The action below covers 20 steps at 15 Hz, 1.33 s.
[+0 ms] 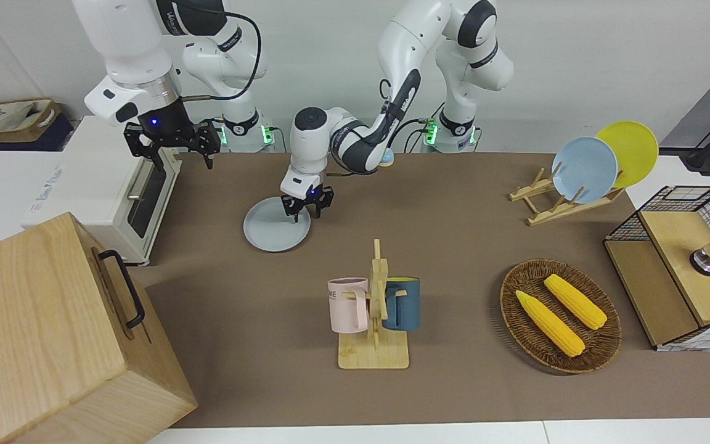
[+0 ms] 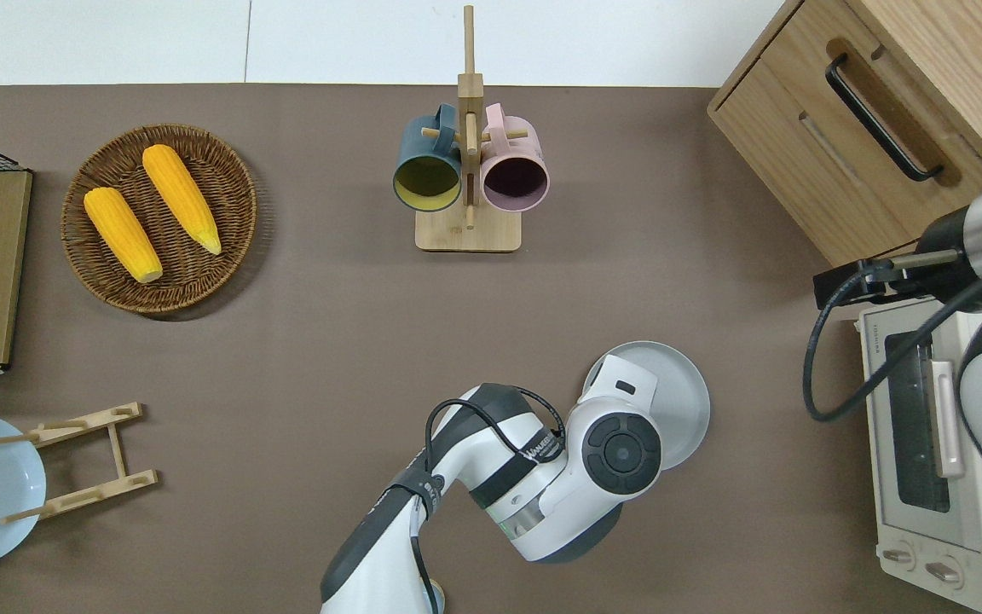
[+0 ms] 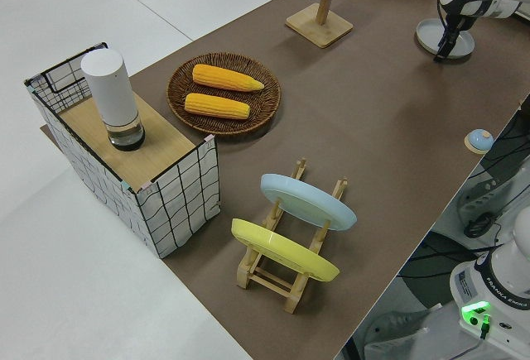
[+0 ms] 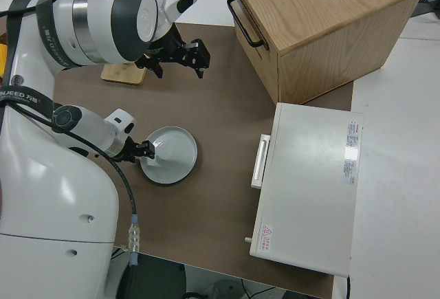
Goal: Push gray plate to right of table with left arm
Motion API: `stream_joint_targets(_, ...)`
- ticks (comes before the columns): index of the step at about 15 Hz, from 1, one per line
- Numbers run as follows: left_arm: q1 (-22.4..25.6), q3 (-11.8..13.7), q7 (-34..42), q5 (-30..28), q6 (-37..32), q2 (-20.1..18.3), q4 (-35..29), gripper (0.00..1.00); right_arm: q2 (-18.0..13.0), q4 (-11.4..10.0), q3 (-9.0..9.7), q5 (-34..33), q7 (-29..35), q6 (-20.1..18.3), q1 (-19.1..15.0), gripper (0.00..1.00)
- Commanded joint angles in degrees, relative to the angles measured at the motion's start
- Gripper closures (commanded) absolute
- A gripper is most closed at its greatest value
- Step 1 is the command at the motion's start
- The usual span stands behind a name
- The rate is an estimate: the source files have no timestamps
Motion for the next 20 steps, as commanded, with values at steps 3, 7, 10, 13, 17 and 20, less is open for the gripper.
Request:
stream_joint_targets(3, -0.87, 0.93, -1.32, 1.55, -2.13, 1.29, 3.02, 0.02, -0.34, 0.08, -0.01, 0.4, 0.18, -0.61, -0.04, 0.017)
stream_joint_targets(7, 0.0, 1.02, 0.43, 1.46, -3.45, 0.32, 3.03, 0.02, -0.34, 0.08, -0.01, 0.4, 0.18, -0.61, -0.04, 0.017)
stream_joint_targets(10, 1.67, 1.02, 2.54, 1.38, -4.5, -1.69, 1.63, 0.02, -0.34, 0.08, -0.01, 0.4, 0.18, -0.61, -0.04, 0.017)
stream_joint_targets(13, 4.3, 0.76, 7.99, 0.5, -7.84, -4.85, -0.3, 0.02, -0.34, 0.08, -0.01, 0.4, 0.18, -0.61, -0.04, 0.017)
stream_joint_targets(17, 8.69, 0.76, 16.14, -2.57, -9.24, -11.87, -7.06, 0.02, -0.34, 0.08, -0.01, 0.4, 0.18, -0.61, -0.04, 0.017)
stream_joint_targets(20, 12.12, 0.76, 21.69, -4.24, -13.63, -14.79, -7.96, 0.02, -0.34, 0.08, -0.01, 0.4, 0.18, -0.61, -0.04, 0.017)
